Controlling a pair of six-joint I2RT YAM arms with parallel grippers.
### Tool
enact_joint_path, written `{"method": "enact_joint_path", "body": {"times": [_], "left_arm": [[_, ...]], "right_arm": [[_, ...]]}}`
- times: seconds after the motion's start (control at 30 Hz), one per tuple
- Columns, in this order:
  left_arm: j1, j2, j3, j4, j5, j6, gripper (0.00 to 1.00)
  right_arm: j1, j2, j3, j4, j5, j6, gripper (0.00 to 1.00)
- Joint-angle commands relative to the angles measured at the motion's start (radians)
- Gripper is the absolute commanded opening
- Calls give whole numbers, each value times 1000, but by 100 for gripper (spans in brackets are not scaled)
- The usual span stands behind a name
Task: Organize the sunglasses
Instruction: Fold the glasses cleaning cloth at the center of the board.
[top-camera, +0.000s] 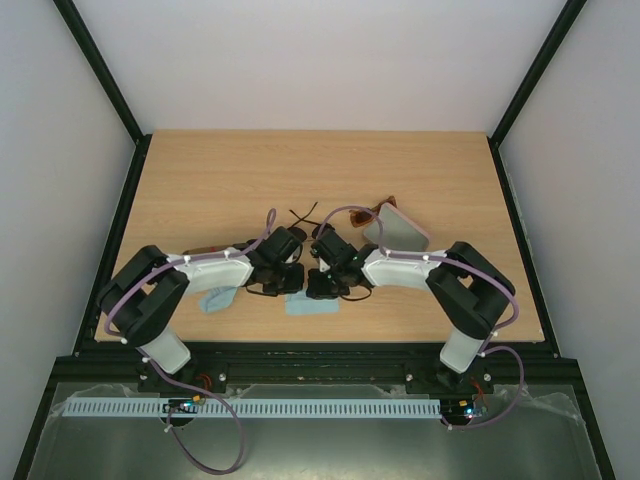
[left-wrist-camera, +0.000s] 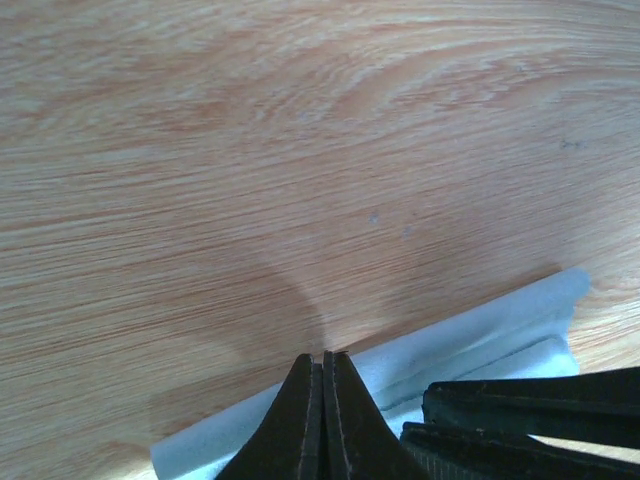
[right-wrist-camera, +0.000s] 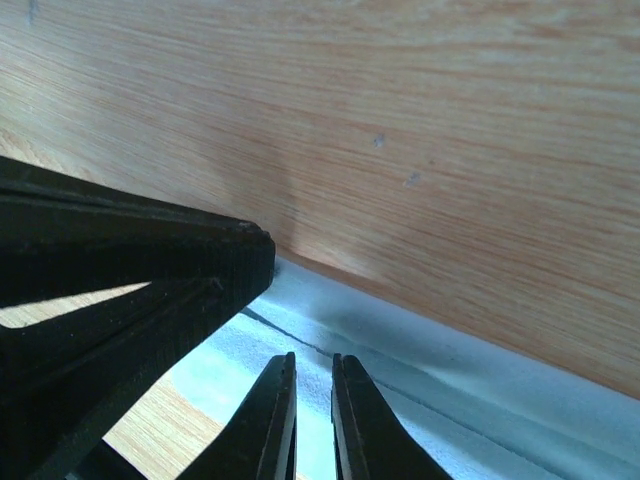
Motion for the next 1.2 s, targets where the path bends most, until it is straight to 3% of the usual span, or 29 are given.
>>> {"method": "enact_joint_path", "body": {"times": [0.0, 0.7, 1.0, 1.17], "left_arm": [[4, 29, 3, -9, -4, -11, 2], [4, 51, 2, -28, -20, -20, 2], [4, 42, 2, -36, -20, -15, 2], [4, 42, 6, -36, -17, -12, 2]], "right_arm": [[18, 24, 14, -19, 10, -3, 11], [40, -102, -56, -148, -114, -118, 12], [39, -73, 7, -95, 101, 5, 15], [39, -21, 65, -92, 145, 8, 15]]}}
